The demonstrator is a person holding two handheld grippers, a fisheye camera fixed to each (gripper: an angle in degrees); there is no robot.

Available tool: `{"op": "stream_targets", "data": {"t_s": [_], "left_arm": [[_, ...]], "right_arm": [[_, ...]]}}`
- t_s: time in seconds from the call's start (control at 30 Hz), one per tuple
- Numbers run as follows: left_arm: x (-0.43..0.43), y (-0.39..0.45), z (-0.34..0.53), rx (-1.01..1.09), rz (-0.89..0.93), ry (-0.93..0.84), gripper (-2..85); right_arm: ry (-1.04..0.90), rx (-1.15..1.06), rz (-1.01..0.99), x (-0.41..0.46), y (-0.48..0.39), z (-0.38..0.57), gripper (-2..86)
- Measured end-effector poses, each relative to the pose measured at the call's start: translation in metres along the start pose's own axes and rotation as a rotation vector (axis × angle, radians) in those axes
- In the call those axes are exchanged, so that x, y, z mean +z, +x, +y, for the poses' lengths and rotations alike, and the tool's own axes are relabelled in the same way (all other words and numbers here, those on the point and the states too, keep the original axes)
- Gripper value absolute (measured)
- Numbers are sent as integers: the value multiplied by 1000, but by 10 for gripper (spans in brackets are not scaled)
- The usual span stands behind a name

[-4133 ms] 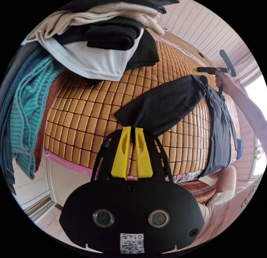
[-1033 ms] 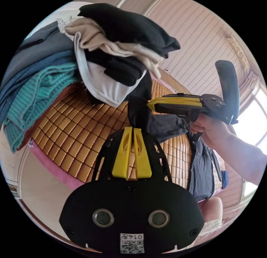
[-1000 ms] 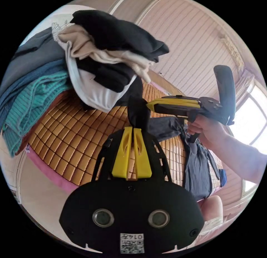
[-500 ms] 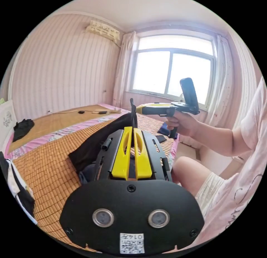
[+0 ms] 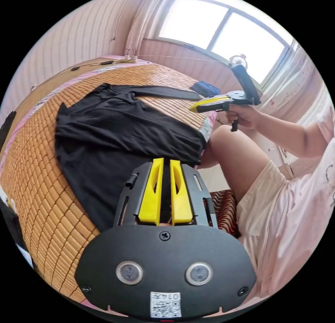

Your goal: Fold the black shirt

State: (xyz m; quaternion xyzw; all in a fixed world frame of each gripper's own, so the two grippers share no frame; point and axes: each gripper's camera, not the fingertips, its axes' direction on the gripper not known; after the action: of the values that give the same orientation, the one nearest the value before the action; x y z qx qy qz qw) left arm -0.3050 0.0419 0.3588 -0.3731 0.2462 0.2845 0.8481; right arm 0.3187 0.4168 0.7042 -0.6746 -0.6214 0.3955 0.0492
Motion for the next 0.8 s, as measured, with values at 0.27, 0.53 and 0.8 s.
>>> {"op": "stream_targets", "data": {"t_s": [0.27,0.53,0.8], "left_arm": [[-31,-110,-63,-141,-328,27,33],[-1,-176,-124,-210,-312,-84,72],[-32,-221,-145,-290,-280,12,-6]], "right_arm": [[112,-199,-129,90,-4,-184,74],[-65,-106,-123,207,16,-314,85],[-41,-374,-141,221,-12,-383,4]]}}
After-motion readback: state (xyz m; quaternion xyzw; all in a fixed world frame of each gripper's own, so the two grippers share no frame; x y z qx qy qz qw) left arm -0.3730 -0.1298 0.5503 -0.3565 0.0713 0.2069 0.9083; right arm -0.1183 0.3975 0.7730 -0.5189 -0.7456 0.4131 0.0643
